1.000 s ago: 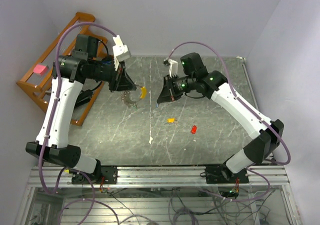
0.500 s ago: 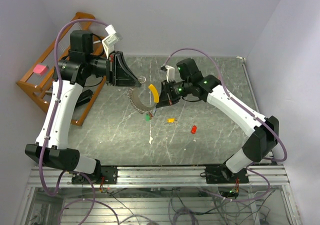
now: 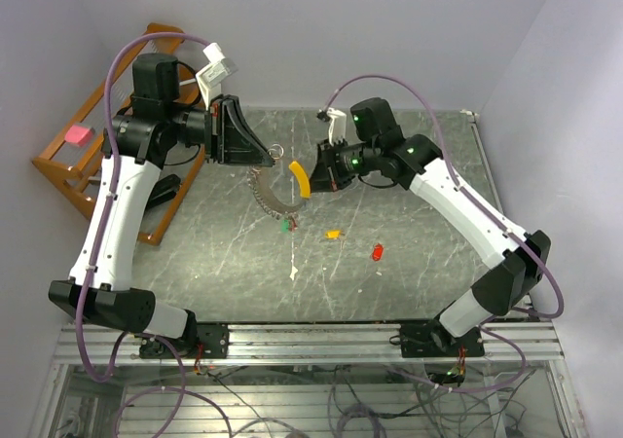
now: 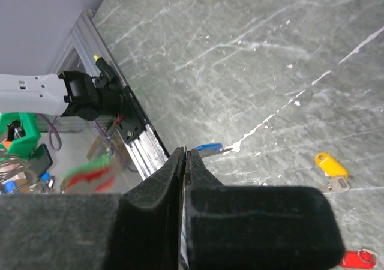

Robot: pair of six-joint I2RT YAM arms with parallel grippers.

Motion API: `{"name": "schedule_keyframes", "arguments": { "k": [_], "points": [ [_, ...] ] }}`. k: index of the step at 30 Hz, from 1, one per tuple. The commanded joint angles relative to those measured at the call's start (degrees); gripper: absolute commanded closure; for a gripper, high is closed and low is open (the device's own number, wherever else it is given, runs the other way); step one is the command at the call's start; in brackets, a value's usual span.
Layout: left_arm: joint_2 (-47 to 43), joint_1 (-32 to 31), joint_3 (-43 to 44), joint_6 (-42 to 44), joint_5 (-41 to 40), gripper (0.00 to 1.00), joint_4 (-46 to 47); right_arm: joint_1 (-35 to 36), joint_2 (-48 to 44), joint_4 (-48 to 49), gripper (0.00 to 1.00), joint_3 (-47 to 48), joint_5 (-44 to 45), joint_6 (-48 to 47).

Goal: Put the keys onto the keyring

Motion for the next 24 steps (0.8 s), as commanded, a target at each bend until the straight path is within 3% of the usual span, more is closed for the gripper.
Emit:
{"name": "schedule_keyframes", "arguments": {
  "k": [1,7,11,17,24],
  "points": [
    [-0.08,0.42,1.70,-0.53,1.55,0.93,1.62,-0.20,-1.68,-1.76,1.00,5.52,2.20,-1.38],
    [0.02,0.43,1.98,-0.15,-1.94,0.93,2.01,-0.18,-2.30,-2.80,1.00,8.60,1.94,-1.68],
    [0.40,0.45,3.16,-1.03,-5.29,0.93,3.12,-0.21,-1.66,-0.27,1.00,0.69,-0.87,-0.32],
    [-0.06,0.48,2.76,-6.42,-7.98,0.93,9.21,0.25,-1.60,11.98,1.00,-14.06,-4.19,4.15],
    [-0.18,0.45,2.10,-7.64,-7.92,0.93,10.89,3.46,4.50,18.55,1.00,-19.32,-0.54,5.56]
  ]
}}
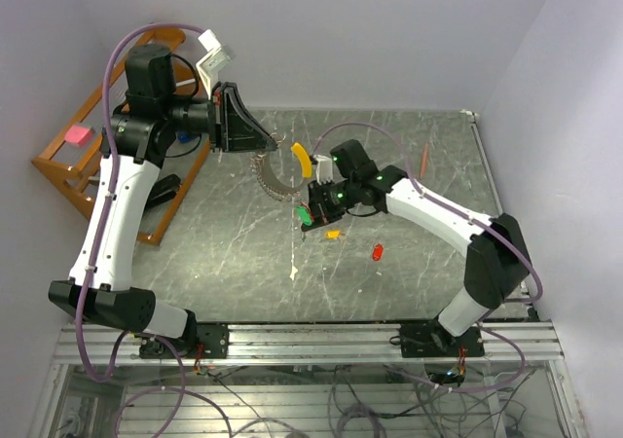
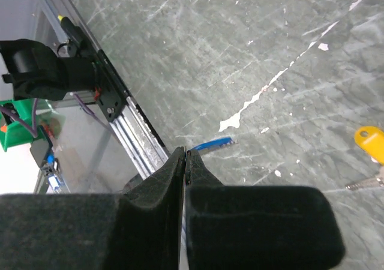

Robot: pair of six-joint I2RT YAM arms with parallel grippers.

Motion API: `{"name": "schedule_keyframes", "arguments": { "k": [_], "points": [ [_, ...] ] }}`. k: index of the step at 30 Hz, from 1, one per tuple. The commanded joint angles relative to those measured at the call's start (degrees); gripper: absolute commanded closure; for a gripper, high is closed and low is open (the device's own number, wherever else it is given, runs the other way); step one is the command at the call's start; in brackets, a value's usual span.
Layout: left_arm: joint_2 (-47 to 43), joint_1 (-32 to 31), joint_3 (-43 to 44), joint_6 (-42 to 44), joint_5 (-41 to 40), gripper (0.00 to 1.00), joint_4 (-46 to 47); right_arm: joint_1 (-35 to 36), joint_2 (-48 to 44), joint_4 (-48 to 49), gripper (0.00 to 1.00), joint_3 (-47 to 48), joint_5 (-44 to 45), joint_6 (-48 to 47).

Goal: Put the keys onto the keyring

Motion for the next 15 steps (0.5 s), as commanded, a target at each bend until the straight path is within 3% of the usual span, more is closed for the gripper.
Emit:
{"name": "schedule_keyframes", "arguments": {
  "k": [1,11,15],
  "points": [
    [-0.46,0.45,0.92,-2.36,-0.08,0.93,3.21,2.39,3.72,7.68,1.00,-0.65,2.01,1.63],
    [-2.20,0.41,-2.32,-5.77,4.10,0.93,8.22,5.32,11.97,7.64,0.97,2.61,4.87,0.61],
    [-3.72,0.41,-7.06,-15.81,6.90,0.93,20.59,5.27,13.47,6.47,0.91,3.84,4.47,-0.36]
  ]
}}
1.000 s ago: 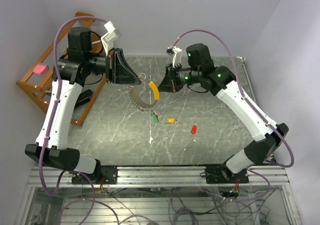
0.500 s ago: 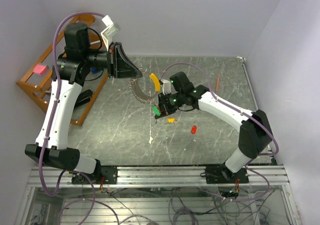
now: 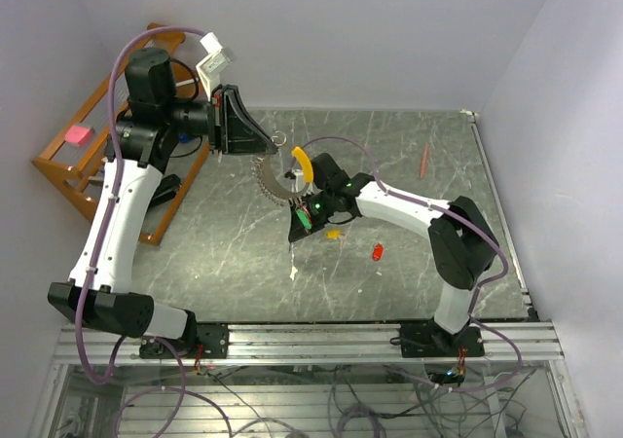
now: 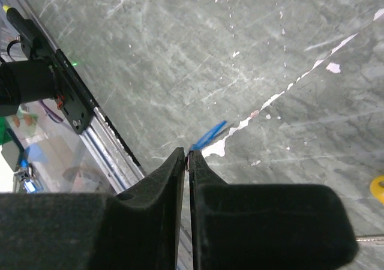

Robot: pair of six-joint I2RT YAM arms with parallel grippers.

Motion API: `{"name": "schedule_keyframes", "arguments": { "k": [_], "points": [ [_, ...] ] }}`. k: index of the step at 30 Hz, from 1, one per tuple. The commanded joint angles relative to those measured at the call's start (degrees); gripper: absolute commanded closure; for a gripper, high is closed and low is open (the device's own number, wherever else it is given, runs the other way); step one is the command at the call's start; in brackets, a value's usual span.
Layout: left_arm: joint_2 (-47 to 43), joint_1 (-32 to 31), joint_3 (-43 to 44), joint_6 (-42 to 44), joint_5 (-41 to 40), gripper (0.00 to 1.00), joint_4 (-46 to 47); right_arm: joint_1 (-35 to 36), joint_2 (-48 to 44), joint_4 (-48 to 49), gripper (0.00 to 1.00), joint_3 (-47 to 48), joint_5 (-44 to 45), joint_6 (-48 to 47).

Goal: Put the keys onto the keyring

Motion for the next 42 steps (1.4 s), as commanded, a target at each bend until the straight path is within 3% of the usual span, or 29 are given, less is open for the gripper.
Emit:
{"name": "schedule_keyframes", "arguments": {
  "k": [1,3,5,6,7,8,10,15,19,24,30,33,36,39,42],
  "points": [
    [-3.10,0.41,-5.21,-14.42,5.25,0.93,18.49,0.00,1.18,0.45,0.91,3.10,0.33,-1.38],
    [-4.55,0.41,-11.10,-35.39,6.39,0.93,44.06,0.00,1.64,0.39,0.89,3.59,-0.11,-1.48],
    [-4.25,0.26,-17.27,-65.72,7.76,0.93,86.15,0.00,2.23,0.26,0.85,3.80,-0.83,-1.50],
    [-4.16,0.06,-17.30,-65.80,8.22,0.93,85.87,0.00,2.82,-0.10,0.81,4.09,-1.24,-1.73],
    [-4.62,0.10,-16.75,-60.60,8.23,0.93,78.46,0.10,3.16,-0.42,0.70,4.31,-1.77,-1.85],
    [-4.68,0.14,-16.40,-58.32,8.10,0.93,75.80,0.11,3.47,-1.43,0.66,4.72,-1.91,-2.15],
    [-3.91,0.08,-16.48,-64.76,8.14,0.93,84.03,0.15,3.25,-2.92,0.62,5.64,-2.16,-3.17],
    [-4.20,0.06,-15.38,-63.43,7.96,0.93,81.80,-2.13,-2.55,-8.77,0.63,10.40,1.14,-6.18],
    [-4.83,0.06,-15.20,-61.59,6.30,0.93,77.84,-9.33,-8.88,-12.35,0.67,19.33,0.61,-8.00],
    [-5.30,0.06,-17.07,-61.31,2.48,0.93,76.26,-18.44,-12.30,-12.44,0.69,30.55,-5.83,-10.59],
    [-5.64,0.32,-16.88,-58.10,-1.94,0.93,70.09,-22.86,-9.27,-15.22,0.68,43.70,-16.25,-10.15],
    [-5.37,0.26,-16.81,-56.19,-3.74,0.93,66.60,-26.45,-9.18,-6.92,0.68,43.55,-27.85,-2.45],
    [-4.55,-0.01,-16.12,-55.18,-4.56,0.93,65.01,-29.15,-10.23,12.24,0.67,36.57,-38.14,16.38],
    [-4.19,-0.37,-16.00,-52.95,-5.52,0.93,61.79,-29.86,-10.70,31.47,0.66,30.80,-42.91,32.16],
    [-3.99,-0.38,-16.56,-46.66,-7.39,0.93,52.02,-29.41,-9.87,29.92,0.67,32.29,-42.71,31.00]
  ]
}}
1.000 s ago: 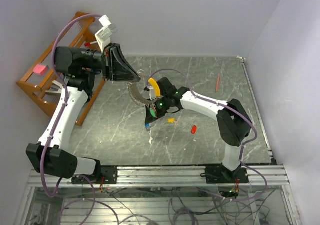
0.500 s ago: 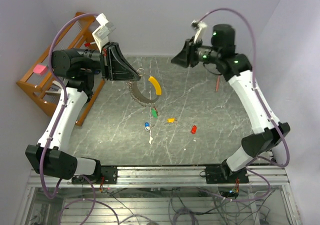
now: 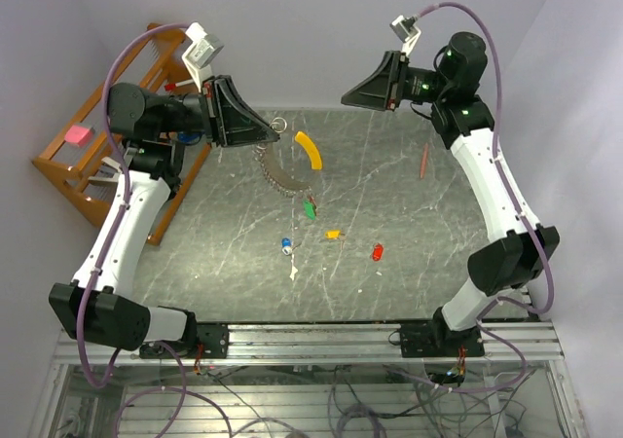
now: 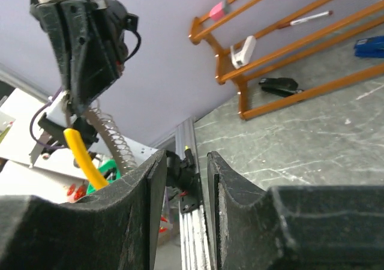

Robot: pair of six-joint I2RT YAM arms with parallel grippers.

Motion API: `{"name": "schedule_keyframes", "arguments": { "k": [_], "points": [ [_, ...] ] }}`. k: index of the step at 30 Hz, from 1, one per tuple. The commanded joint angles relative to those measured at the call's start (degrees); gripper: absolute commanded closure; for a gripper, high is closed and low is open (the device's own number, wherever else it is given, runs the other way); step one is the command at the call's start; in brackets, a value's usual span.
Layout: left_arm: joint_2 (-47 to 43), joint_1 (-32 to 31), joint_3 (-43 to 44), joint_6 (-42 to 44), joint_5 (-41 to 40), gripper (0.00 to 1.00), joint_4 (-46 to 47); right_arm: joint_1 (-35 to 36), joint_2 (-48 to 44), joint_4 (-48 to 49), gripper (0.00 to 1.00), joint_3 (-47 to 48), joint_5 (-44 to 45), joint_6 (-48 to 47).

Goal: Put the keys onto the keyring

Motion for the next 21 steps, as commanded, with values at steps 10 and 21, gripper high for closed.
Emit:
{"name": "schedule_keyframes", "arguments": {
  "k": [10,21],
  "points": [
    [0.85,-0.48,-1.32,15.13,-5.90,0.93,-27.72,5.70,5.94,-4.81,0.69,16.19,-4.85,0.23],
    [-0.11,-3.14,-2.18,9.93,-1.52,0.93,-20.54,15.77,12.29,-28.33,0.65,23.44,-0.76,-18.86]
  ]
}}
